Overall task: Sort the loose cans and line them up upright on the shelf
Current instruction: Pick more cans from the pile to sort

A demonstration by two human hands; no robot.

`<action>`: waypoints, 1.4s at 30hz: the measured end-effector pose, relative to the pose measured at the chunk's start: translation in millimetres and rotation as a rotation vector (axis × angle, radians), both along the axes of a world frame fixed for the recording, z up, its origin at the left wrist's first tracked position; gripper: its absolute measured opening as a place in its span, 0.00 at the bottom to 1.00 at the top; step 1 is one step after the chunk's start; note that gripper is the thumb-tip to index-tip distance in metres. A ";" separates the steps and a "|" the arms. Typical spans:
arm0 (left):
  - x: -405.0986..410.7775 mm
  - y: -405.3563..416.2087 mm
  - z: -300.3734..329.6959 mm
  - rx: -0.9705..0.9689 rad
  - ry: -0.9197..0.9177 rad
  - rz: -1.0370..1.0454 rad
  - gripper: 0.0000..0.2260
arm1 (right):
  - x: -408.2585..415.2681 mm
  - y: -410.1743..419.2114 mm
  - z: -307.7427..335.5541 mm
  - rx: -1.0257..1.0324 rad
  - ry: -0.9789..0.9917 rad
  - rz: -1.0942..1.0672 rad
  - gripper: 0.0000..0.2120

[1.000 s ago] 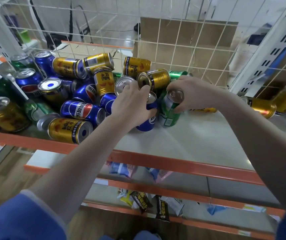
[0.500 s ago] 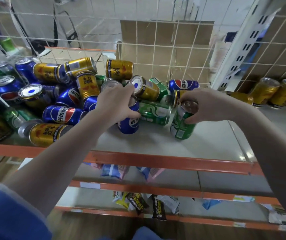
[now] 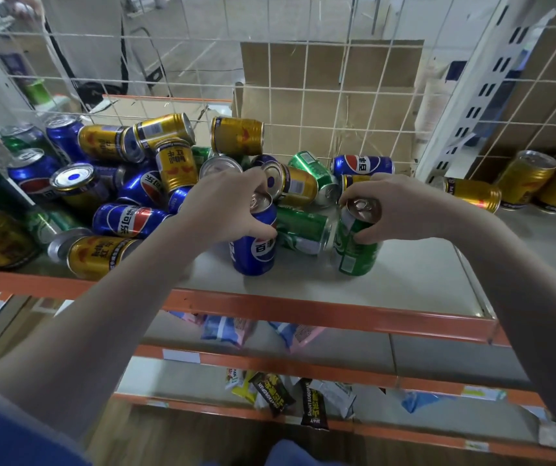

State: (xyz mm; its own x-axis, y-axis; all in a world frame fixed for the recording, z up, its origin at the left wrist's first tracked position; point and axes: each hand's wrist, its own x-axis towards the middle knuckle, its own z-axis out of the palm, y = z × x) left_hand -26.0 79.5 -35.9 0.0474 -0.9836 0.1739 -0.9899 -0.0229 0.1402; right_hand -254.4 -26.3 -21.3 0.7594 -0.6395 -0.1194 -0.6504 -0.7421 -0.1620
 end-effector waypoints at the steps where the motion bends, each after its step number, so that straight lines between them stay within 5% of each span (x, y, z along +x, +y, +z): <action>1: -0.2 2.3 0.0 0.006 0.008 -0.002 0.28 | 1.0 0.8 0.7 0.000 0.000 0.006 0.26; 15: 9.9 31.9 12.8 0.109 0.040 -0.065 0.27 | 9.9 12.3 0.0 -0.034 0.061 -0.008 0.28; 42: 26.4 37.6 55.0 -0.039 0.067 0.073 0.27 | 10.0 11.8 12.6 -0.061 0.005 -0.066 0.27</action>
